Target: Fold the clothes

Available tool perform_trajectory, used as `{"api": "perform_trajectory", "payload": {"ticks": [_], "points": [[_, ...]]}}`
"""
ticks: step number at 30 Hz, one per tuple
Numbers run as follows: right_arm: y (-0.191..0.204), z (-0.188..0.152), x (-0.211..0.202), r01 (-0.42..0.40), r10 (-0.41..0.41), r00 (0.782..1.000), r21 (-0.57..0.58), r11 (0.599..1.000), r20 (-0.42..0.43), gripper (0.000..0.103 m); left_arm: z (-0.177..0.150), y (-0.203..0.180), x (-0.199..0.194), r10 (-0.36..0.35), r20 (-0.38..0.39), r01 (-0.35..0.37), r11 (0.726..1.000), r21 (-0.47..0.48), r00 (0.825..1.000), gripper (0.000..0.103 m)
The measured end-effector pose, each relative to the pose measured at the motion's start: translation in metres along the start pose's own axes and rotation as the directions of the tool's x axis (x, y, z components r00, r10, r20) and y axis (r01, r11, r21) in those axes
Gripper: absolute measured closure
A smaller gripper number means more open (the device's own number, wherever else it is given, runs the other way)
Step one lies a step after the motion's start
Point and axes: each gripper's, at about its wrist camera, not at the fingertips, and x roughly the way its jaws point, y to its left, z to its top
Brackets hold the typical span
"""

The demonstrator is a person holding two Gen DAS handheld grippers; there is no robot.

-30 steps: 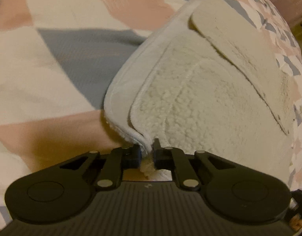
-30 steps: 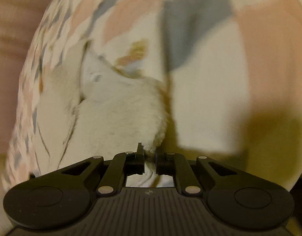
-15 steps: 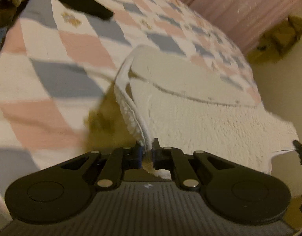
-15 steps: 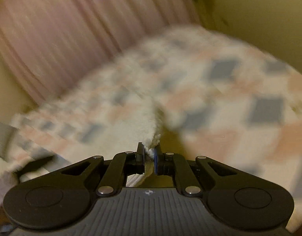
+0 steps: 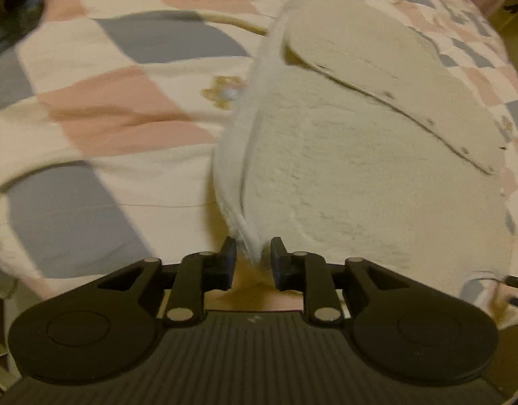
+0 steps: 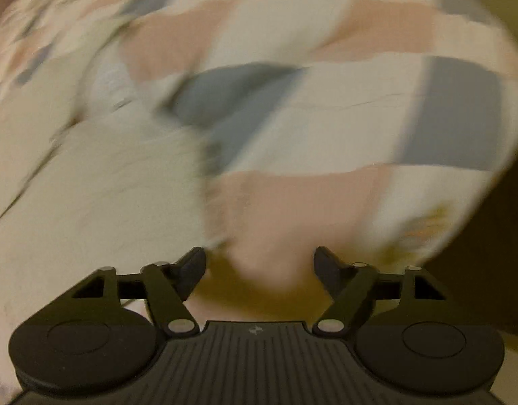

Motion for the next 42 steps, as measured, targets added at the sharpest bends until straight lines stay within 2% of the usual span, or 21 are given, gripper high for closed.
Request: {"api": "perform_trajectory", "payload": {"ticks": [3, 5, 7, 10, 13, 15, 17, 20, 25, 30, 32, 33, 34, 35, 36, 37, 39, 40, 42], "points": [[-0.013, 0.025, -0.013, -0.05, 0.045, 0.995, 0.064, 0.997, 0.088, 0.032, 0.001, 0.012, -0.012, 0.096, 0.011, -0.096, 0.995, -0.016, 0.995, 0.082], [-0.014, 0.051, -0.019, -0.112, 0.103, 0.984, 0.056, 0.992, 0.146, 0.033, 0.008, 0.014, -0.02, 0.11, 0.049, -0.109, 0.994, -0.012, 0.993, 0.082], [-0.007, 0.079, -0.017, -0.188, 0.179, 0.968, 0.039, 0.981, 0.175, 0.035, 0.023, 0.004, -0.023, 0.083, 0.085, -0.084, 0.996, 0.006, 0.993, 0.081], [0.012, 0.115, 0.003, -0.327, 0.314, 0.933, 0.048, 0.944, 0.177, 0.036, 0.054, -0.02, -0.014, 0.009, 0.122, -0.01, 1.0, 0.011, 0.992, 0.066], [0.033, 0.15, 0.027, -0.416, 0.404, 0.9, 0.043, 0.909, 0.166, 0.036, 0.099, -0.046, 0.009, -0.057, 0.137, 0.054, 0.998, 0.024, 0.989, 0.064], [0.051, 0.17, 0.04, -0.437, 0.43, 0.889, 0.014, 0.899, 0.156, 0.036, 0.132, -0.06, 0.028, -0.085, 0.139, 0.079, 0.996, 0.051, 0.987, 0.057], [0.067, 0.188, 0.051, -0.449, 0.446, 0.882, -0.017, 0.894, 0.151, 0.036, 0.17, -0.073, 0.049, -0.09, 0.148, 0.076, 0.992, 0.098, 0.985, 0.045], [0.081, 0.211, 0.061, -0.451, 0.455, 0.876, -0.061, 0.89, 0.157, 0.035, 0.222, -0.085, 0.078, -0.086, 0.157, 0.063, 0.988, 0.143, 0.984, 0.038], [0.095, 0.242, 0.082, -0.463, 0.468, 0.869, -0.071, 0.884, 0.163, 0.035, 0.282, -0.089, 0.126, -0.077, 0.138, 0.055, 0.987, 0.154, 0.987, 0.029], [0.105, 0.256, 0.103, -0.498, 0.502, 0.856, -0.067, 0.865, 0.12, 0.034, 0.318, -0.093, 0.167, -0.092, 0.13, 0.074, 0.988, 0.134, 0.987, 0.029], [0.115, 0.256, 0.111, -0.511, 0.519, 0.851, -0.093, 0.854, 0.084, 0.035, 0.326, -0.095, 0.18, -0.103, 0.123, 0.088, 0.988, 0.125, 0.987, 0.034], [0.122, 0.255, 0.113, -0.517, 0.526, 0.848, -0.114, 0.848, 0.068, 0.053, 0.327, -0.097, 0.186, -0.114, 0.117, 0.099, 0.987, 0.128, 0.987, 0.039], [0.129, 0.253, 0.114, -0.511, 0.522, 0.851, -0.144, 0.847, 0.051, 0.074, 0.328, -0.101, 0.19, -0.117, 0.115, 0.099, 0.984, 0.148, 0.986, 0.062], [0.135, 0.251, 0.114, -0.505, 0.518, 0.855, -0.174, 0.845, 0.034, 0.09, 0.327, -0.107, 0.192, -0.114, 0.119, 0.091, 0.979, 0.182, 0.986, 0.09], [0.142, 0.25, 0.112, -0.488, 0.503, 0.864, -0.205, 0.848, 0.024, 0.091, 0.325, -0.113, 0.193, -0.099, 0.133, 0.067, 0.973, 0.222, 0.986, 0.096], [0.148, 0.247, 0.104, -0.467, 0.495, 0.868, -0.267, 0.843, 0.046, 0.091, 0.322, -0.119, 0.191, -0.072, 0.156, 0.028, 0.963, 0.268, 0.985, 0.097], [0.158, 0.24, 0.081, -0.404, 0.482, 0.865, -0.377, 0.833, 0.137, 0.094, 0.318, -0.12, 0.184, -0.058, 0.212, -0.007, 0.956, 0.294, 0.976, 0.1], [0.158, 0.236, 0.069, -0.364, 0.47, 0.856, -0.395, 0.844, 0.216, 0.094, 0.317, -0.118, 0.179, -0.057, 0.24, -0.018, 0.955, 0.297, 0.969, 0.101], [0.153, 0.231, 0.063, -0.305, 0.425, 0.85, -0.367, 0.879, 0.312, 0.095, 0.317, -0.105, 0.174, -0.044, 0.285, -0.026, 0.971, 0.236, 0.958, 0.1]]}}
